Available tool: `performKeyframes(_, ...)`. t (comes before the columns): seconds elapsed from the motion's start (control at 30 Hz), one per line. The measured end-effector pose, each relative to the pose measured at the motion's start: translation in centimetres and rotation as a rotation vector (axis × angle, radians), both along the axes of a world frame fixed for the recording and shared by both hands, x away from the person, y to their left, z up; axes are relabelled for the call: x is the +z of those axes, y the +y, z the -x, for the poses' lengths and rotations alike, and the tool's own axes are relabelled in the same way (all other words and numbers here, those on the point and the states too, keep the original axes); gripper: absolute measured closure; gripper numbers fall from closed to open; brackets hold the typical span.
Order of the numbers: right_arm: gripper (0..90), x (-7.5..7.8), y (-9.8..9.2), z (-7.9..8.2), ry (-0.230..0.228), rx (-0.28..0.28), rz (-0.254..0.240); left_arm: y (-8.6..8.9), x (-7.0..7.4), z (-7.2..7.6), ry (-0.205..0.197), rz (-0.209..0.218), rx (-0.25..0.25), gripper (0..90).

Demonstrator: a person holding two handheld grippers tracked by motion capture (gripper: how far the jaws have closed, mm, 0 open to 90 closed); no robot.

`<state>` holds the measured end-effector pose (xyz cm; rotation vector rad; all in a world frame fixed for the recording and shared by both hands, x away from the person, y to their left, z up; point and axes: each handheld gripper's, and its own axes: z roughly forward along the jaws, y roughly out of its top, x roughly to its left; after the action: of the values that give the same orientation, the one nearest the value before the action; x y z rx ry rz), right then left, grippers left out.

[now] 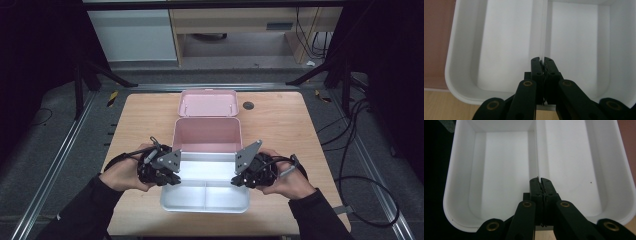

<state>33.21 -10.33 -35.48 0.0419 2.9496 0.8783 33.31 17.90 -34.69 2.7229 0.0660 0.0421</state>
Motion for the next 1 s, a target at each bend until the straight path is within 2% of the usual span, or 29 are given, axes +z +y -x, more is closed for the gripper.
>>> performKeyframes(0.07, 89.6, -0.3, 0.1, 0.2, 0.006, 0.002, 0.002, 0.0, -0.3, 0.1, 0.003, 0.001, 0.002, 87.9)
performKeyframes(0.1, 89.6, -0.9, 0.1, 0.5, 0.008, 0.004, 0.006, 0.1, -1.0, 0.5, 0.012, 0.002, 0.002, 87.8)
performKeyframes(0.3, 89.7, -3.2, 0.4, 1.6, 0.042, 0.010, 0.012, 0.2, -2.5, 1.3, 0.040, 0.000, -0.005, 88.0)
performKeyframes(0.4, 89.6, -4.1, 0.5, 1.9, 0.046, 0.010, 0.022, 0.1, -4.2, 1.8, 0.046, 0.003, -0.001, 88.1)
performKeyframes(0.47, 89.5, -5.0, 0.6, 1.9, 0.055, 0.007, 0.033, 0.1, -5.2, 1.7, 0.057, 0.005, 0.001, 88.1)
performKeyframes(0.53, 89.2, -6.2, 0.6, 1.7, 0.067, 0.002, 0.045, -0.1, -6.9, 1.5, 0.068, -0.002, 0.004, 88.1)
performKeyframes(0.67, 89.2, -8.5, 1.0, 1.4, 0.078, -0.002, 0.069, -0.4, -9.5, 0.9, 0.088, -0.049, 0.001, 88.0)
performKeyframes(0.8, 89.1, -10.2, 1.2, 0.7, 0.093, -0.012, 0.075, -0.5, -10.8, 0.2, 0.093, -0.062, 0.005, 87.5)
performKeyframes(0.9, 89.2, -11.0, 1.2, 0.5, 0.105, -0.013, 0.084, -0.6, -11.8, 0.1, 0.099, -0.052, 0.018, 87.4)
performKeyframes(1.0, 89.1, -11.5, 1.3, 0.5, 0.096, -0.008, 0.097, -0.7, -12.4, 0.1, 0.097, -0.066, 0.006, 87.4)
